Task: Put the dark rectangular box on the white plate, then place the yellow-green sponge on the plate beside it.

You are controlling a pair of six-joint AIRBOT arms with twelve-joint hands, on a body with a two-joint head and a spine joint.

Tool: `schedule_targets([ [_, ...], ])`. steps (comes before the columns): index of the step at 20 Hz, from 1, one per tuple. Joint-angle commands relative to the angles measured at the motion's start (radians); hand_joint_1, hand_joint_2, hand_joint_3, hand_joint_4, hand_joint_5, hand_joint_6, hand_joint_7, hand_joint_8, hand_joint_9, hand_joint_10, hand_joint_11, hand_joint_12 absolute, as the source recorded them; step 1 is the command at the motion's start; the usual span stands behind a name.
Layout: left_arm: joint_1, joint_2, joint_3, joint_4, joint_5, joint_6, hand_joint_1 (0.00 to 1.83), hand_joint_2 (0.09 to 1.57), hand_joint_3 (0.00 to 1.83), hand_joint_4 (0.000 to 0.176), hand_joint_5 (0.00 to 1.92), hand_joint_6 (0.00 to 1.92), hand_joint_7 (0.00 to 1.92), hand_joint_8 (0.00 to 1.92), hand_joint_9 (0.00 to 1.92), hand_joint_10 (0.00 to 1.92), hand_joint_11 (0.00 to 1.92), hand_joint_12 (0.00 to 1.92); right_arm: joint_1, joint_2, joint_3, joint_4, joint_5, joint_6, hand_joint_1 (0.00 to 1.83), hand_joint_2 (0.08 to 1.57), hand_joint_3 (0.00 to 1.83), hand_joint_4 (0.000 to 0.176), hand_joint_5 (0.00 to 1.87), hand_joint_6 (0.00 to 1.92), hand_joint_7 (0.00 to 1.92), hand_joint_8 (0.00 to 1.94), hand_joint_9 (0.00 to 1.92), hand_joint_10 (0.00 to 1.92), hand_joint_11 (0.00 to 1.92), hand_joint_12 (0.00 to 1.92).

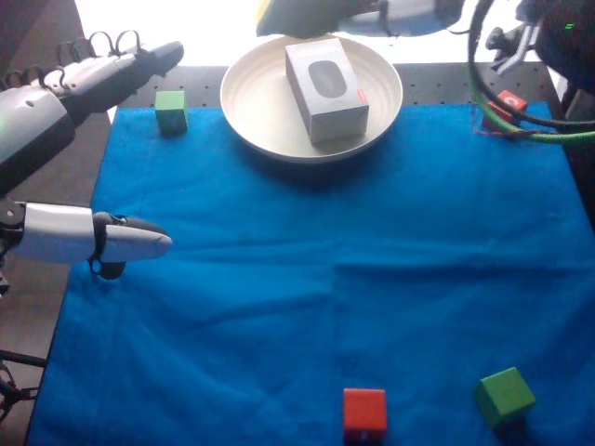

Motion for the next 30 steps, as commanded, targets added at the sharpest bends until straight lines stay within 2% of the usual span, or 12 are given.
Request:
schedule_targets([
  [1,-0.010,-0.003,0.005,-0.008,-0.119,-0.008,0.85,0.83,0.00,0.176,0.00,0.00,0.00,0.00,0.00,0.00,0.04,0.02,0.019,-0.004,0.008,0.044,0.073,0.004,1.23,1.09,0.00,0.002,0.95,1.01,1.09,0.88,1.00,1.07,0.89,1.45],
  [4,-0.018,-0.010,0.011,0.000,-0.116,-0.015,0.86,0.83,0.00,0.175,0.00,0.00,0.00,0.00,0.00,0.00,0.01,0.02,0.020,-0.037,0.051,0.043,0.008,0.004,1.22,1.13,0.00,0.000,0.88,1.04,1.01,1.05,0.85,0.83,0.63,1.33],
  [5,-0.018,-0.011,0.011,0.001,-0.116,-0.018,0.87,0.83,0.00,0.176,0.00,0.00,0.00,0.00,0.00,0.00,0.00,0.00,0.019,-0.057,0.085,0.043,-0.041,0.004,1.14,0.97,0.00,0.000,0.70,0.23,0.74,0.44,0.69,0.56,0.45,1.13],
  [8,-0.019,-0.013,0.011,0.005,-0.115,-0.023,0.87,0.83,0.00,0.176,0.00,0.00,0.00,0.00,0.00,0.00,0.00,0.00,0.019,-0.067,0.104,0.042,-0.075,0.004,1.05,0.94,0.00,0.000,0.56,0.01,0.64,0.09,0.59,0.22,0.29,0.87],
  [11,-0.021,-0.015,0.012,0.007,-0.115,-0.029,0.88,0.83,0.00,0.176,0.00,0.00,0.00,0.00,0.00,0.00,0.00,0.00,0.019,-0.067,0.108,0.042,-0.092,0.004,0.97,0.92,0.00,0.026,0.37,0.00,0.45,0.00,0.45,0.01,0.15,0.74],
  [12,-0.021,-0.017,0.012,0.007,-0.115,-0.030,0.87,0.83,0.00,0.176,0.00,0.00,0.00,0.00,0.00,0.00,0.00,0.00,0.019,-0.067,0.109,0.041,-0.094,0.004,0.91,0.91,0.00,0.068,0.29,0.00,0.37,0.00,0.36,0.00,0.06,0.76],
  [13,-0.021,-0.018,0.012,0.008,-0.115,-0.031,0.87,0.83,0.00,0.172,0.00,0.00,0.00,0.00,0.00,0.00,0.01,0.01,0.019,-0.067,0.109,0.041,-0.095,0.004,0.89,0.91,0.00,0.075,0.26,0.00,0.33,0.00,0.31,0.00,0.01,0.79],
  [19,-0.021,-0.019,0.012,0.008,-0.116,-0.038,0.88,0.83,0.00,0.176,0.00,0.00,0.00,0.00,0.00,0.00,0.00,0.00,0.019,-0.066,0.106,0.041,-0.096,0.005,0.83,0.86,0.00,0.069,0.27,0.00,0.34,0.00,0.35,0.00,0.01,0.83],
  [23,-0.021,-0.019,0.014,0.006,-0.118,-0.040,0.85,0.83,0.00,0.176,0.00,0.00,0.00,0.00,0.00,0.00,0.00,0.00,0.019,-0.065,0.077,0.040,-0.096,0.005,0.75,0.82,0.00,0.085,0.28,0.00,0.32,0.00,0.29,0.00,0.00,0.82],
  [25,-0.021,-0.018,0.013,0.001,-0.123,-0.040,0.84,0.83,0.00,0.176,0.00,0.00,0.00,0.00,0.00,0.00,0.01,0.01,0.019,-0.048,0.056,0.039,-0.093,0.005,0.80,0.87,0.00,0.091,0.24,0.01,0.26,0.01,0.18,0.01,0.00,0.09],
  [26,-0.020,-0.018,0.013,-0.002,-0.127,-0.040,0.85,0.83,0.00,0.176,0.01,0.00,0.00,0.00,0.00,0.00,0.01,0.01,0.018,-0.034,0.046,0.040,-0.082,0.005,0.79,0.87,0.00,0.120,0.22,0.00,0.23,0.01,0.12,0.00,0.00,0.02],
  [30,-0.018,-0.011,0.012,-0.006,-0.134,-0.040,0.82,0.84,0.00,0.176,0.00,0.00,0.00,0.00,0.00,0.00,0.02,0.01,-0.027,0.037,-0.036,0.084,0.017,0.005,0.73,0.85,0.00,0.146,0.19,0.00,0.22,0.00,0.10,0.00,0.00,0.00],
])
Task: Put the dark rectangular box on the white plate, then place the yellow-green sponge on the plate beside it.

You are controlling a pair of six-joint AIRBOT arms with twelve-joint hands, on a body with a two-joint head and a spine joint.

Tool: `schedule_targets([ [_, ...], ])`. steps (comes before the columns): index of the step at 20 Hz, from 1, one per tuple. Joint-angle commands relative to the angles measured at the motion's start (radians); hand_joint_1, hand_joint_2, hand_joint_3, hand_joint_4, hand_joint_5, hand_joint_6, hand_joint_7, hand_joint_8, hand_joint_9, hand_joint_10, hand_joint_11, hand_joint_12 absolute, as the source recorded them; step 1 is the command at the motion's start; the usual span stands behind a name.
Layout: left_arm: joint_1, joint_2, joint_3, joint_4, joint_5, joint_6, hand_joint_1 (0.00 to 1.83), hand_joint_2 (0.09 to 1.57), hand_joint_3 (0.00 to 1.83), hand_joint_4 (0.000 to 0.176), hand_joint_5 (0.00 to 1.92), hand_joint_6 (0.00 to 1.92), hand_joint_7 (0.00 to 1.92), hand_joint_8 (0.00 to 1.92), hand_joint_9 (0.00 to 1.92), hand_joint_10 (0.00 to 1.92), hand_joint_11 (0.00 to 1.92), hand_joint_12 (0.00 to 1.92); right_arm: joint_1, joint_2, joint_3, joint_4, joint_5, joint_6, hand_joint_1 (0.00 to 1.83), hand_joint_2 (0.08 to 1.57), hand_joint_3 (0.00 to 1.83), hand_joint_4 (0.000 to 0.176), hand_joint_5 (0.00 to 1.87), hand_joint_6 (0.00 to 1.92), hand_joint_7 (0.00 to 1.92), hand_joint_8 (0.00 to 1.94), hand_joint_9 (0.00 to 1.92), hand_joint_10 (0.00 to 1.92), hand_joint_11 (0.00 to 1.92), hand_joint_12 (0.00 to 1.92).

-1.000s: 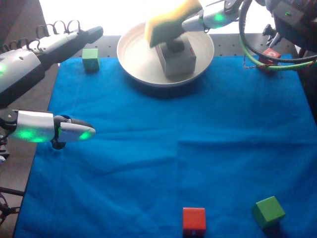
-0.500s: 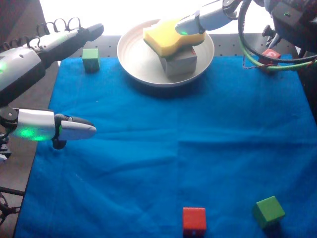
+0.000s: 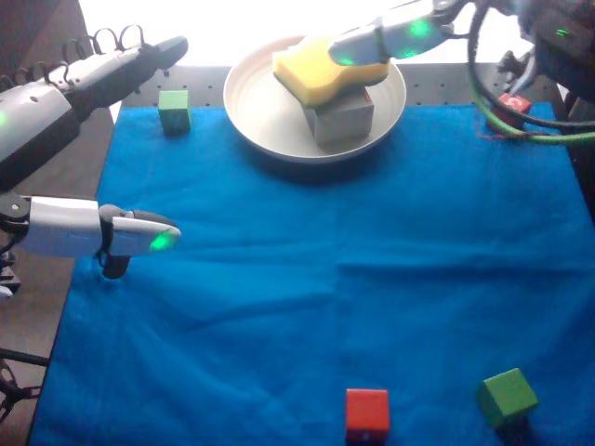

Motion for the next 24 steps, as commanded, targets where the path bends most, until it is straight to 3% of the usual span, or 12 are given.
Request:
schedule_targets([
  [1,-0.007,0.004,0.003,-0.005,-0.126,-0.007,0.82,0.85,0.01,0.176,0.00,0.00,0.00,0.00,0.00,0.00,0.03,0.01,-0.007,0.013,-0.022,0.045,0.145,0.005,0.70,0.85,0.00,0.146,0.18,0.00,0.21,0.00,0.09,0.00,0.00,0.00],
  [2,-0.007,0.010,0.001,-0.005,-0.129,-0.007,0.83,0.85,0.01,0.176,0.00,0.00,0.00,0.00,0.00,0.00,0.02,0.01,-0.020,0.034,-0.048,0.048,0.189,0.005,0.68,0.83,0.00,0.125,0.16,0.00,0.20,0.00,0.10,0.00,0.03,0.01],
  [7,-0.003,0.035,-0.017,-0.005,-0.170,-0.007,0.80,0.84,0.00,0.170,0.00,0.00,0.00,0.00,0.00,0.00,0.05,0.03,-0.123,0.172,-0.205,0.141,0.390,0.005,0.77,0.85,0.00,0.137,0.16,0.00,0.14,0.00,0.01,0.00,0.00,0.00],
  [8,-0.001,0.044,-0.024,-0.005,-0.183,-0.007,0.76,0.84,0.00,0.143,0.00,0.00,0.00,0.00,0.00,0.00,0.07,0.04,-0.143,0.199,-0.238,0.158,0.426,0.005,0.77,0.83,0.00,0.153,0.16,0.00,0.14,0.00,0.01,0.00,0.00,0.00],
  [10,0.008,0.062,-0.040,-0.005,-0.219,-0.007,0.84,0.81,0.00,0.098,0.00,0.00,0.00,0.00,0.00,0.00,0.05,0.03,-0.211,0.266,-0.323,0.226,0.523,-0.008,0.77,0.83,0.00,0.152,0.16,0.00,0.14,0.00,0.03,0.01,0.00,0.00],
  [13,0.025,0.085,-0.063,-0.005,-0.268,-0.007,0.80,0.86,0.01,0.158,0.00,0.00,0.00,0.00,0.00,0.00,0.10,0.06,-0.302,0.362,-0.446,0.302,0.643,-0.086,0.79,0.84,0.00,0.108,0.15,0.00,0.15,0.00,0.06,0.01,0.00,0.00],
  [15,0.051,0.102,-0.087,-0.012,-0.312,-0.007,0.76,0.85,0.00,0.174,0.00,0.00,0.00,0.00,0.00,0.00,0.15,0.09,-0.379,0.425,-0.529,0.350,0.738,-0.133,0.77,0.82,0.00,0.119,0.18,0.00,0.20,0.01,0.10,0.01,0.03,0.01],
  [16,0.081,0.110,-0.101,-0.026,-0.348,-0.007,0.76,0.84,0.00,0.176,0.02,0.00,0.00,0.00,0.00,0.00,0.11,0.09,-0.436,0.461,-0.581,0.393,0.809,-0.165,0.85,0.84,0.01,0.095,0.19,0.01,0.21,0.01,0.11,0.01,0.04,0.02],
  [19,0.144,0.122,-0.128,-0.064,-0.422,-0.007,0.76,0.83,0.00,0.176,0.02,0.00,0.00,0.00,0.00,0.00,0.09,0.08,-0.581,0.523,-0.677,0.490,0.970,-0.202,0.89,0.86,0.01,0.079,0.19,0.00,0.18,0.00,0.10,0.00,0.00,0.00],
  [20,0.177,0.125,-0.142,-0.087,-0.459,-0.007,0.77,0.84,0.00,0.176,0.03,0.00,0.01,0.00,0.00,0.00,0.09,0.09,-0.653,0.543,-0.713,0.540,1.052,-0.203,0.96,0.81,0.00,0.137,0.19,0.00,0.13,0.00,0.07,0.01,0.01,0.00],
  [21,0.197,0.127,-0.150,-0.102,-0.480,-0.006,0.77,0.84,0.00,0.176,0.03,0.00,0.01,0.00,0.00,0.00,0.09,0.09,-0.694,0.553,-0.734,0.571,1.096,-0.203,0.96,0.81,0.00,0.137,0.19,0.00,0.13,0.00,0.07,0.01,0.01,0.00],
  [24,0.302,0.133,-0.187,-0.179,-0.601,-0.006,0.76,0.87,0.01,0.176,0.05,0.01,0.03,0.01,0.00,0.00,0.06,0.09,-0.847,0.591,-0.830,0.688,1.186,-0.215,0.89,0.81,0.00,0.087,0.20,0.01,0.16,0.01,0.09,0.01,0.01,0.00],
])
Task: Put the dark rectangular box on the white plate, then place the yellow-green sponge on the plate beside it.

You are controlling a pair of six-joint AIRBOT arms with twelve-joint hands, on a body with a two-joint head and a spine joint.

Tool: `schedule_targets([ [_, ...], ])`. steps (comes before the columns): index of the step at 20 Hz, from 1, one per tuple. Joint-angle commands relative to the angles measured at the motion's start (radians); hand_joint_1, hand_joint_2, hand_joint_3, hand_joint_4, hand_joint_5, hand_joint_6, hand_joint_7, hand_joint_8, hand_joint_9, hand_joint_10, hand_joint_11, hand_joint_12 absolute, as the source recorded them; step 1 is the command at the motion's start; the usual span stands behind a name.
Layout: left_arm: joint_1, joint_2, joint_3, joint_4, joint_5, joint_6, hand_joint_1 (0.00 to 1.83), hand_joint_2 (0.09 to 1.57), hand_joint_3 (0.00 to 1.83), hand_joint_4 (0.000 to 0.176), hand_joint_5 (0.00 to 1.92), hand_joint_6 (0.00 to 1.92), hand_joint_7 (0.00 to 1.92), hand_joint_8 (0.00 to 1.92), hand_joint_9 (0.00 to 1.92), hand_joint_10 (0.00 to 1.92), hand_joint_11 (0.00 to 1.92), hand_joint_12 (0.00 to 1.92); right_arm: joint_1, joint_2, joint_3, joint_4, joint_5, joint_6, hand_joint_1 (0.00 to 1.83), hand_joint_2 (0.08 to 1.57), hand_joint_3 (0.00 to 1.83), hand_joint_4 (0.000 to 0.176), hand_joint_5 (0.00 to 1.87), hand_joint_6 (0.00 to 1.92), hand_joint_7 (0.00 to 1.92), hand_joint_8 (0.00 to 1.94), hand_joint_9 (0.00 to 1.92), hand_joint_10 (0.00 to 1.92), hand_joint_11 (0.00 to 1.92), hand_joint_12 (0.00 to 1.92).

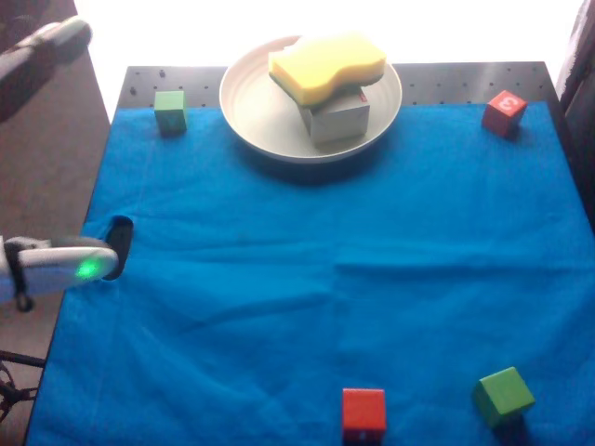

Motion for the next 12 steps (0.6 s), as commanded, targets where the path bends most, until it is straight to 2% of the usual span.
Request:
schedule_targets([
  [1,0.017,0.007,-0.006,-0.023,-0.195,-0.003,0.75,0.88,0.01,0.176,0.05,0.01,0.04,0.01,0.00,0.00,0.04,0.08,-0.002,0.007,-0.011,-0.013,0.137,-0.002,0.89,0.82,0.00,0.080,0.21,0.01,0.17,0.02,0.09,0.01,0.00,0.00],
  [2,0.061,0.008,-0.021,-0.057,-0.237,-0.003,0.72,0.92,0.01,0.176,0.04,0.00,0.04,0.01,0.00,0.00,0.01,0.19,-0.017,0.008,-0.020,-0.009,0.137,-0.002,0.89,0.82,0.00,0.104,0.21,0.01,0.17,0.01,0.08,0.00,0.00,0.00],
  [3,0.081,0.012,-0.034,-0.076,-0.238,-0.001,0.75,0.91,0.00,0.176,0.04,0.00,0.02,0.00,0.00,0.00,0.00,0.19,-0.028,0.009,-0.028,-0.004,0.137,-0.002,0.85,0.82,0.00,0.113,0.22,0.01,0.18,0.01,0.08,0.00,0.00,0.00],
  [4,0.085,0.012,-0.036,-0.080,-0.238,0.002,0.76,0.88,0.00,0.176,0.05,0.00,0.03,0.00,0.00,0.00,0.00,0.26,-0.044,0.009,-0.036,0.004,0.137,-0.002,0.85,0.82,0.00,0.106,0.22,0.01,0.17,0.01,0.07,0.00,0.00,0.00],
  [5,0.087,0.010,-0.038,-0.083,-0.238,0.002,0.76,0.88,0.00,0.176,0.05,0.00,0.03,0.00,0.00,0.00,0.00,0.26,-0.067,0.012,-0.048,0.019,0.137,-0.002,0.85,0.82,0.00,0.106,0.22,0.01,0.17,0.01,0.07,0.00,0.00,0.00],
  [7,0.087,0.008,-0.039,-0.086,-0.238,0.002,0.76,0.88,0.00,0.176,0.04,0.00,0.03,0.00,0.00,0.00,0.00,0.25,-0.082,0.012,-0.053,0.032,0.137,-0.001,0.85,0.82,0.00,0.088,0.22,0.01,0.17,0.01,0.05,0.00,0.00,0.00],
  [10,0.088,0.006,-0.038,-0.093,-0.238,0.002,0.74,0.89,0.00,0.176,0.04,0.01,0.02,0.01,0.00,0.00,0.00,0.20,-0.085,0.011,-0.053,0.043,0.137,-0.001,0.88,0.85,0.01,0.096,0.22,0.00,0.18,0.01,0.07,0.01,0.00,0.00],
  [11,0.088,0.005,-0.037,-0.096,-0.238,0.002,0.73,0.89,0.00,0.176,0.04,0.00,0.02,0.00,0.01,0.00,0.00,0.25,-0.085,0.010,-0.053,0.045,0.137,-0.001,0.87,0.86,0.01,0.103,0.21,0.00,0.18,0.00,0.08,0.01,0.00,0.00],
  [12,0.088,0.004,-0.036,-0.097,-0.238,0.002,0.73,0.89,0.00,0.176,0.04,0.00,0.02,0.00,0.01,0.00,0.00,0.25,-0.085,0.009,-0.052,0.046,0.137,-0.001,0.87,0.86,0.01,0.103,0.21,0.00,0.18,0.00,0.08,0.01,0.00,0.00],
])
